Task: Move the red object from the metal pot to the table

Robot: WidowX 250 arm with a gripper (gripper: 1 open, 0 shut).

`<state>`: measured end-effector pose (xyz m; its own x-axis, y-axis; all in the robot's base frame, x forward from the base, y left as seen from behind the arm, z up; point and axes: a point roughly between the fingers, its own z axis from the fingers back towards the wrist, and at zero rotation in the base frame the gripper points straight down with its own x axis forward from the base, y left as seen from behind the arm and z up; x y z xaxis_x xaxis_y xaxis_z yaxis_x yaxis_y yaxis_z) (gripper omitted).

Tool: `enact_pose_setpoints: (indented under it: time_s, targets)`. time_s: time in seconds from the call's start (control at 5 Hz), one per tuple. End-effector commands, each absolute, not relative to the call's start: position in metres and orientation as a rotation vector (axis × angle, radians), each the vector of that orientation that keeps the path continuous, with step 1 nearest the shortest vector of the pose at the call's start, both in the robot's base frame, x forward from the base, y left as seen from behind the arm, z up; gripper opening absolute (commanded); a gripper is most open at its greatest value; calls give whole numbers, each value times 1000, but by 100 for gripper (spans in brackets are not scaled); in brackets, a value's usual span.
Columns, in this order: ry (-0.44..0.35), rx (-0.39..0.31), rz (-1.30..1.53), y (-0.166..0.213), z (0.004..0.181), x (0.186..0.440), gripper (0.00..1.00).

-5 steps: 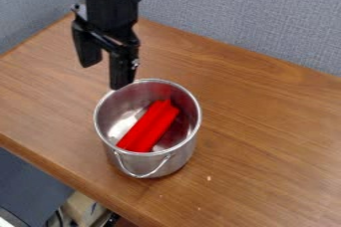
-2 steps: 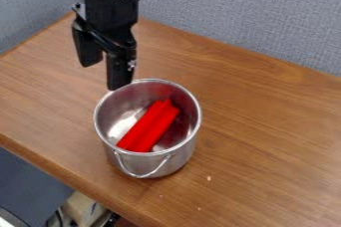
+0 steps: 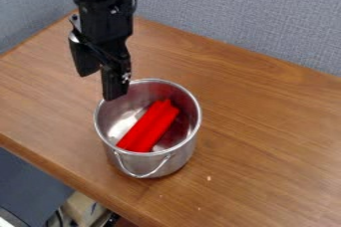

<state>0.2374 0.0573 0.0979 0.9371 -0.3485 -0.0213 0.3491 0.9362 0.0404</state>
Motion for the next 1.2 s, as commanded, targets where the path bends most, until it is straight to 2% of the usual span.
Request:
enact_pose_setpoints:
  time_s: [0.0, 0.6, 0.8, 1.0]
  targets:
    - [-13, 39, -376, 55, 98, 245, 100]
    - [-6, -2, -395, 40, 73, 260, 100]
    - [8, -5, -362, 40, 62, 259, 0]
    - [4, -1, -330, 40, 57, 259, 0]
